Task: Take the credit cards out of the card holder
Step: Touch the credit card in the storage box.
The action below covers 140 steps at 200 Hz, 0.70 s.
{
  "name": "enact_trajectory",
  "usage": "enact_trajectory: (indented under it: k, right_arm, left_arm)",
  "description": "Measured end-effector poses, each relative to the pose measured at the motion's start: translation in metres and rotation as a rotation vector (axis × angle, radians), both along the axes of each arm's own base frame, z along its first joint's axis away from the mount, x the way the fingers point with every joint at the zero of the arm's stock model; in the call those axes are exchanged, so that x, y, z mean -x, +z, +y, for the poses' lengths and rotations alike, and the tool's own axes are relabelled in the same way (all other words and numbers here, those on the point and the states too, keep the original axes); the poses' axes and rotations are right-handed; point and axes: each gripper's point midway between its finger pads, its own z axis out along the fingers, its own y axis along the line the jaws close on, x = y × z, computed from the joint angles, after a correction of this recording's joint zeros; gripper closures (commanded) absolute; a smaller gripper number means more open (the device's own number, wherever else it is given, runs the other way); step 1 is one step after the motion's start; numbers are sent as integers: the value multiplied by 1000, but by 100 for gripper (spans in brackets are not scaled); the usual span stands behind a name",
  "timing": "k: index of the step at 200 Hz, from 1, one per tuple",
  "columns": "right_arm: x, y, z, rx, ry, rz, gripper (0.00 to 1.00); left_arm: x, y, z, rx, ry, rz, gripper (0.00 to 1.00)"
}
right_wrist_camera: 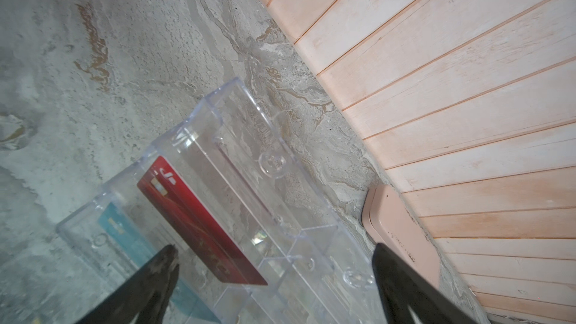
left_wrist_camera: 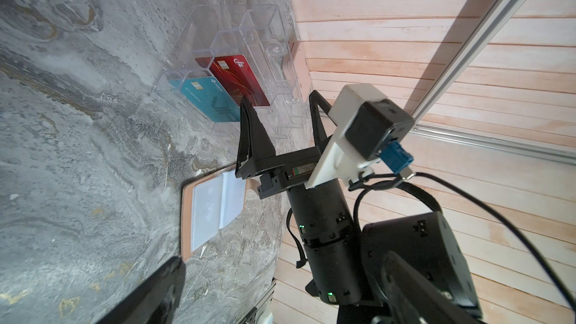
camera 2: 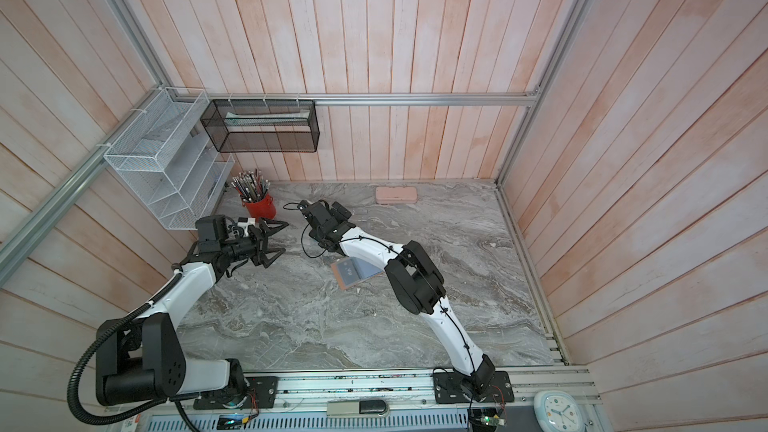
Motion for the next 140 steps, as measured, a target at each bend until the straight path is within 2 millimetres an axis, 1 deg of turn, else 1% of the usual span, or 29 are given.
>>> enact_trajectory:
  k: [17, 35, 49, 71, 84, 93, 105, 117, 124, 140]
  right_arm:
    - [6, 6, -5, -15, -4, 10, 2]
    - [15, 25, -15, -47, -15, 9, 2]
    - [21, 48, -23, -87, -25, -2, 2]
    - [30, 89, -36, -187, -53, -19, 2]
    - [31, 108, -49, -257, -81, -15, 2]
    - [30, 117, -63, -303, -109, -7, 2]
    - [24, 122, -84, -357, -148, 18, 2]
    - [15, 120, -102, -407, -189, 50, 2]
    - [9, 115, -114, -439, -215, 74, 2]
    - [-3, 98, -139, -509, -268, 146, 2]
  left_arm:
    - [0, 1, 0, -4, -2, 0, 0]
    - [-2, 5, 1, -16, -3, -13, 0]
    - [-3, 8, 1, -24, -4, -19, 0]
    - [-5, 10, 0, -41, -7, -26, 0]
    - [-9, 14, -2, -53, -14, -35, 0]
    - [-15, 15, -3, -62, -24, -45, 0]
    - [-25, 16, -4, -75, -35, -52, 0]
    - [-36, 15, -4, -89, -47, -58, 0]
    - [-43, 13, -4, -99, -55, -61, 0]
    - [-60, 7, -2, -122, -66, -71, 0]
